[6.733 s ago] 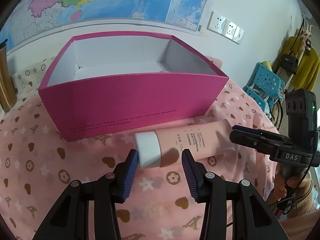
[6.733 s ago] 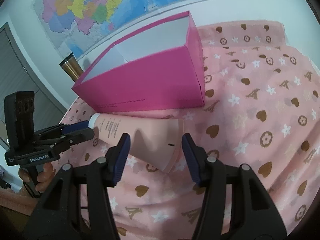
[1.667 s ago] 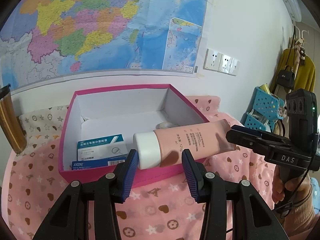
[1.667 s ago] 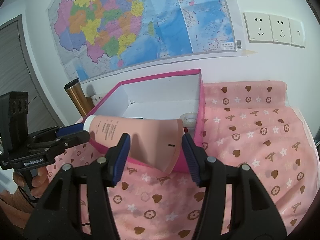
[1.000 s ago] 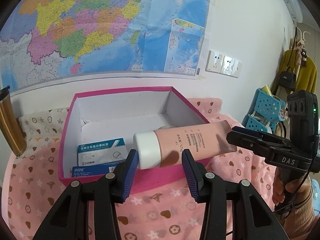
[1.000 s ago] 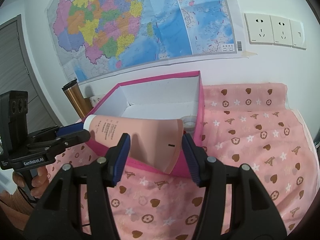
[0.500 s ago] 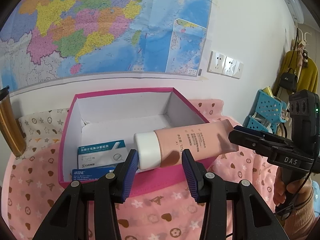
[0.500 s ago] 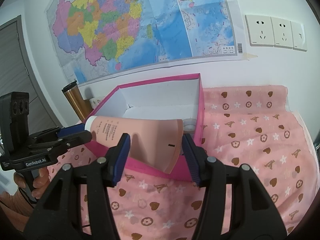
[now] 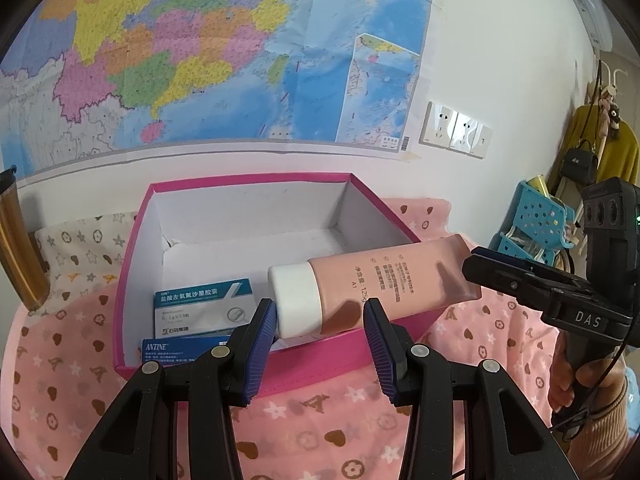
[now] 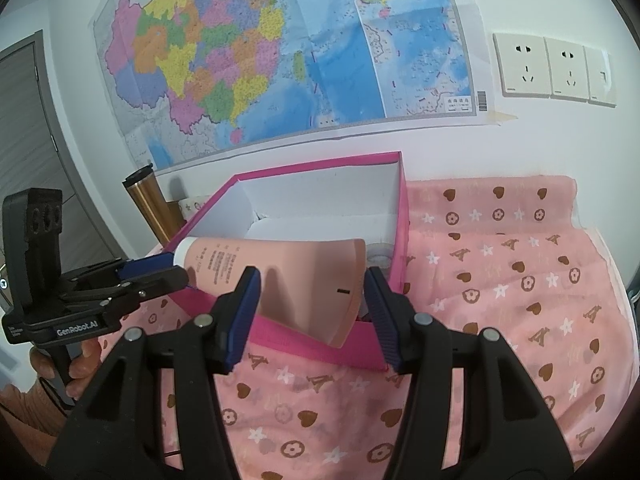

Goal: Organize rigid objects
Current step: 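Lower the peach tube into the box and open the left gripper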

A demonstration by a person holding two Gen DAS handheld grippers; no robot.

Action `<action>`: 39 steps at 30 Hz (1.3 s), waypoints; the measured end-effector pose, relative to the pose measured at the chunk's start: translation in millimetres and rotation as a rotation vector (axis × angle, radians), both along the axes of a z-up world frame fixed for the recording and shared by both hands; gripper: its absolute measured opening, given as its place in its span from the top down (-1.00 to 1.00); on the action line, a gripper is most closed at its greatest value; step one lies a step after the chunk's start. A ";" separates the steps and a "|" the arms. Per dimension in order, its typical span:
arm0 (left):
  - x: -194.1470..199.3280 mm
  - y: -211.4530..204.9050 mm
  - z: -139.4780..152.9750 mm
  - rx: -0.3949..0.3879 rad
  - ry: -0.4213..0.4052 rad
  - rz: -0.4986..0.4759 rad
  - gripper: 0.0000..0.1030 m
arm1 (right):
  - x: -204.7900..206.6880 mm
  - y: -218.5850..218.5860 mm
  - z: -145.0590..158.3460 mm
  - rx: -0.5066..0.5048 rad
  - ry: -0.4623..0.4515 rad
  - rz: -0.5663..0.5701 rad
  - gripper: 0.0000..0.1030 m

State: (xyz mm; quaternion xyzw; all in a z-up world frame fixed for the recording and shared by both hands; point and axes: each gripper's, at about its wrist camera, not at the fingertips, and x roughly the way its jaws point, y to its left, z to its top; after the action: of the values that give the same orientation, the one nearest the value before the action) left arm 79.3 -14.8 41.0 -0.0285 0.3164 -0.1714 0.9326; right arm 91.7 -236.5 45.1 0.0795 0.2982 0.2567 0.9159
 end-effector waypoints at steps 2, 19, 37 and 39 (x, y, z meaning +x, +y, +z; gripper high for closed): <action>2.0 0.5 -0.7 -0.002 0.004 0.002 0.13 | 0.9 0.8 0.6 -0.001 -0.001 0.000 -0.10; 37.0 10.8 -8.8 -0.040 0.059 0.025 0.13 | 32.7 10.1 0.4 -0.011 0.022 0.004 -0.10; 88.5 20.9 -51.3 -0.107 0.220 0.022 0.14 | 70.4 29.8 -19.5 -0.133 0.065 -0.023 -0.09; 90.8 19.8 -54.4 -0.097 0.226 0.025 0.14 | 70.4 30.4 -18.2 -0.140 0.054 -0.035 -0.09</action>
State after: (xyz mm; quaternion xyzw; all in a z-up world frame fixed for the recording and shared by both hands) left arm 170.1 5.0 -13.4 -0.0968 0.4105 -0.1707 0.8905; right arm 162.1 -206.1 26.9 0.0272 0.3385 0.2168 0.9152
